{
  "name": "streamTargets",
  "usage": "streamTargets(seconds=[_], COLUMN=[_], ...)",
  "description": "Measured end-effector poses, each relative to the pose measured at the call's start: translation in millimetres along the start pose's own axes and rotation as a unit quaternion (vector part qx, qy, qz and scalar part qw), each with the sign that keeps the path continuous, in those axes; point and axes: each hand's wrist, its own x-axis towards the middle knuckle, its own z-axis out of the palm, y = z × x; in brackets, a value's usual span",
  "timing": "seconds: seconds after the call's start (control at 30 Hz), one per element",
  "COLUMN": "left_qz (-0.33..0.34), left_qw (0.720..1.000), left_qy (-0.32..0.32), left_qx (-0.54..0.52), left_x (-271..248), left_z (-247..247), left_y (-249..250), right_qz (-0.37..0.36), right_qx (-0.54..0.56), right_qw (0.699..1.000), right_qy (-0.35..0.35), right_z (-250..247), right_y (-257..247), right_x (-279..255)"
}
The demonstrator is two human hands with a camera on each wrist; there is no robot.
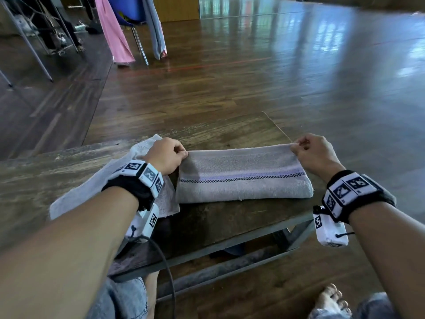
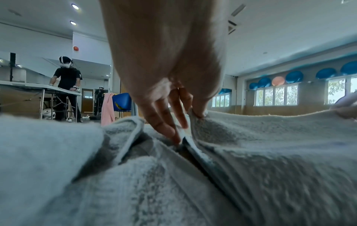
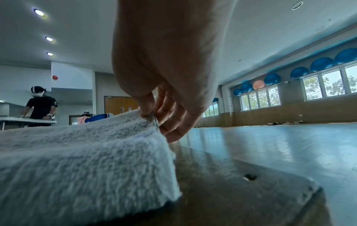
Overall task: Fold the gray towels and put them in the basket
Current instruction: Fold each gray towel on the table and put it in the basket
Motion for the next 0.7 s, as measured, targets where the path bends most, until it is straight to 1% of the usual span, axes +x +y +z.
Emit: streamTargets(seconds=[0.07, 0.2, 0.3, 0.47, 0.63, 0.7], left_qz=[-0.008, -0.012, -0.019, -0.022, 0.017, 0.033], left_qw=[1.0, 0.999, 0.998, 0.997, 0.998, 0.998], left_qy=[-0.003, -0.018, -0.03, -0.043, -0.03, -0.015], left_qx=[0.02, 0.045, 0.05, 0.06, 0.06, 0.047], left_x=[6, 12, 15, 14, 9, 6], left_z=[5, 12, 15, 11, 1, -3], left_y=[-1, -5, -5, -4, 4, 8], right_qz=[-0.003, 0.003, 0.008, -0.02, -0.06, -0.067], right_qx=[-0.03, -0.082, -0.084, -0.084, -0.073, -0.079], right_qw=[1.0, 0.995, 0.993, 0.994, 0.995, 0.994], right_qy=[-0.009, -0.061, -0.083, -0.073, -0.042, -0.031], right_z=[6, 12, 12, 11, -2, -8], right_y=[0, 2, 6, 4, -9, -17], right_x=[3, 10, 11, 11, 6, 3])
